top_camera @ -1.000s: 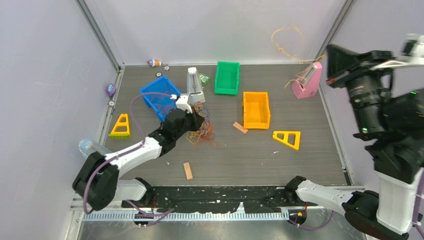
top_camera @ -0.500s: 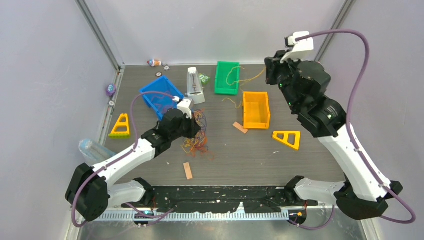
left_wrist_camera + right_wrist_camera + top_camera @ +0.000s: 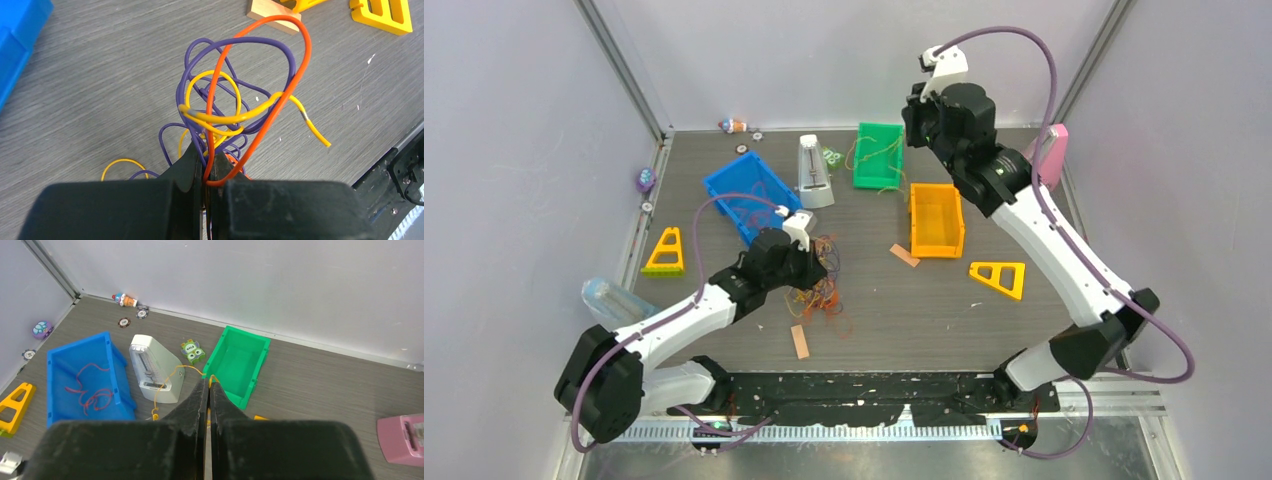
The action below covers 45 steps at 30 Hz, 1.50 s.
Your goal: Untangle the cables
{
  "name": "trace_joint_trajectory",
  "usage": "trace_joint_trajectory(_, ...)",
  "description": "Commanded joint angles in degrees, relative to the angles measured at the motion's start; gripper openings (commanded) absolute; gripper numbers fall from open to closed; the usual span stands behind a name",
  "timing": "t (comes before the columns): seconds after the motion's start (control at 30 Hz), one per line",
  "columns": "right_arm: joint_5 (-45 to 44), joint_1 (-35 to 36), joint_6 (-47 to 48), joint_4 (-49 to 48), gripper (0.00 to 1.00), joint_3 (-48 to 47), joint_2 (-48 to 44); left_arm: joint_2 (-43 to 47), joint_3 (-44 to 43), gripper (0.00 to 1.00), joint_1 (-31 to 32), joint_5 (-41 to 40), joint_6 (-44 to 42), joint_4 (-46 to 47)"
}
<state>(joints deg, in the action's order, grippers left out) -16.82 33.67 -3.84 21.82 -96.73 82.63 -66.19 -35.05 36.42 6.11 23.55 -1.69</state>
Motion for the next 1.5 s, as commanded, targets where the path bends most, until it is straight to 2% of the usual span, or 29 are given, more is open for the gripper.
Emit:
trace_joint_trajectory(0.0,4.6,-2.0,-1.7,-3.7,0.05,-6.1,4.9,0.9,1.2,0.00,0.1,2.7,-1.4,6.2)
trace_joint_trajectory(0.2,7.2,-3.8,-1.7,-4.0,0.05,-14.3,13.4,0.8,3.3,0.00,0.1,3.8,-1.7,11.0)
trace_joint_trajectory(0.7,11.5,-10.3,-2.8,-3.9,0.05,-30.0,30.6,-1.4,-0.6,0.00,0.1,2.5,-5.8,7.9)
trace_joint_trajectory(1.0,11.2,-13.2,-3.0,-7.5,0.05,-26.3,36.1,-2.6,-1.5,0.00,0.2,1.8,-6.2,7.6)
trace_joint_trajectory(1.27,9.1,-13.6,-2.6,-12.3,0.05,-13.3,33.8,-2.4,-1.5,0.00,0.2,1.2,-6.3,6.8)
trace_joint_trajectory(1.47,7.9,-13.6,-2.1,-11.7,0.05,-12.2,37.3,-1.9,-1.4,0.00,0.2,1.1,-6.1,6.2)
